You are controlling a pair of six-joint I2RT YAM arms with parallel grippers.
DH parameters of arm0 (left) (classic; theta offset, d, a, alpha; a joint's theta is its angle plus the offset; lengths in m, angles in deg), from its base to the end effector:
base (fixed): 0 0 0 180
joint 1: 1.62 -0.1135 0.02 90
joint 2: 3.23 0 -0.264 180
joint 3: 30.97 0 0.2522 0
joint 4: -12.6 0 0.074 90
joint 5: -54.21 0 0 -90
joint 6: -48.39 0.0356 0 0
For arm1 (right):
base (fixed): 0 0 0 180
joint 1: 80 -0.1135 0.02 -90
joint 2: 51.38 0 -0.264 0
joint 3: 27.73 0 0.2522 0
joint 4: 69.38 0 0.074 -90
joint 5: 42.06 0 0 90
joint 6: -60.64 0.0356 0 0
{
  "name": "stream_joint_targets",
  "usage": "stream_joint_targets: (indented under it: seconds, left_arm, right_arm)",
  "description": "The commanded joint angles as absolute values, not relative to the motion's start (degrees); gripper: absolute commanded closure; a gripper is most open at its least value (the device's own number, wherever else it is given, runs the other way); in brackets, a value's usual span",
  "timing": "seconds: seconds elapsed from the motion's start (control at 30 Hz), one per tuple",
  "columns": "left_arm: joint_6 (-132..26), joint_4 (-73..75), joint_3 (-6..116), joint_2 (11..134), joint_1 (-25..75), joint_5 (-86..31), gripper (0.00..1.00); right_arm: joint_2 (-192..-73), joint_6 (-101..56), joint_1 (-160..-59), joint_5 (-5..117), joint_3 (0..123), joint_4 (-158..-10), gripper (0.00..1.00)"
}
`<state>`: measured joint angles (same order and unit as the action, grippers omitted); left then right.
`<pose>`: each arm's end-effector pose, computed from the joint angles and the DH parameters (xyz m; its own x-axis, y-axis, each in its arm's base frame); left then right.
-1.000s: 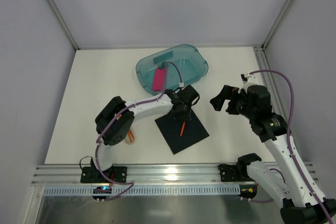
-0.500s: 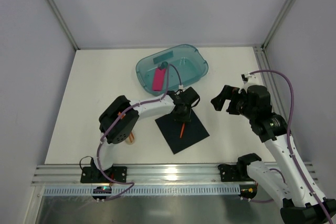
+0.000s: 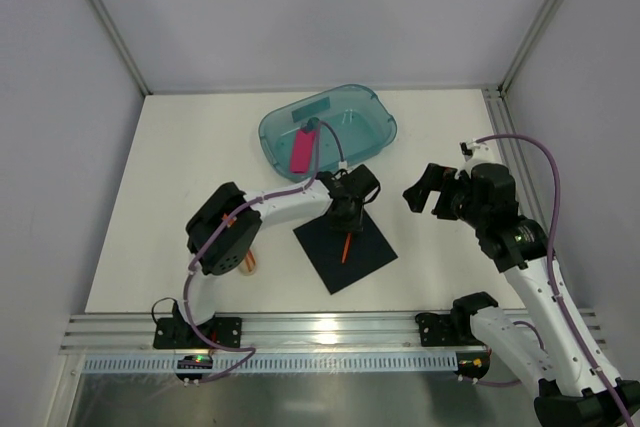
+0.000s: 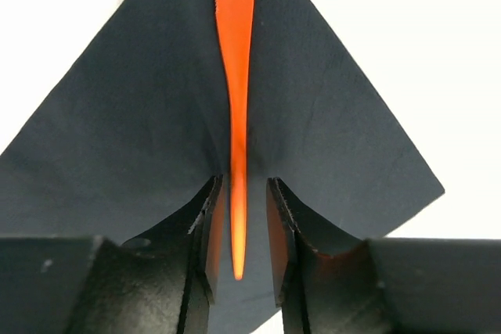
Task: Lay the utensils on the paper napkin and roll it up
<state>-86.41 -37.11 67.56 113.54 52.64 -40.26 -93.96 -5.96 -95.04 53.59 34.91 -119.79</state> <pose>0.2473 -0.3389 0.1688 -0.9423 0.1068 -0.3173 0.1806 0.9602 -0.2133 0.1507 0.0441 0.3233 -0.5830 0.2526 -0.7722 -0.1185 0.9139 0.3884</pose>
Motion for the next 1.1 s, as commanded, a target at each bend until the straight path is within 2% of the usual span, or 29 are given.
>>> stream_joint_targets:
  seconds: [0.0, 0.23, 0.33, 0.47, 0.57, 0.7, 0.87, 1.07]
  left_arm:
    - [-86.79, -40.26, 71.89, 107.08, 52.34, -42.02, 0.67]
    - [-84.07, -46.60, 72.71, 96.71, 48.40, -47.38, 0.64]
    - [-83.01, -47.83, 67.89, 90.21, 41.91, -49.49, 0.64]
    - [-82.66, -47.66, 58.39, 78.28, 27.95, -49.06, 0.61]
    - [-82.04, -47.39, 51.45, 72.55, 22.39, -49.58, 0.60]
    - [-82.57, -46.61, 44.24, 69.90, 16.06, -47.92, 0.64]
    - [-84.24, -45.21, 36.69, 70.42, 15.61, -48.80, 0.69]
    - [-85.73, -40.37, 30.78, 72.00, 15.52, -47.48, 0.71]
  right_arm:
    - [-93.47, -7.21, -95.38, 53.22, 35.07, -119.62, 0.00]
    - [-95.06, -6.60, -95.38, 54.62, 36.56, -119.88, 0.00]
    - [-94.44, -6.34, -95.38, 54.54, 36.57, -119.71, 0.00]
    - [-94.62, -6.16, -95.38, 54.80, 36.13, -120.06, 0.00]
    - [-94.71, -6.07, -95.38, 55.50, 35.60, -120.15, 0.00]
    - [-94.62, -5.89, -95.38, 56.12, 35.16, -119.62, 0.00]
    - [-94.62, -5.98, -95.38, 56.99, 35.16, -119.44, 0.01]
    - [-93.83, -6.07, -95.38, 56.82, 34.81, -119.71, 0.00]
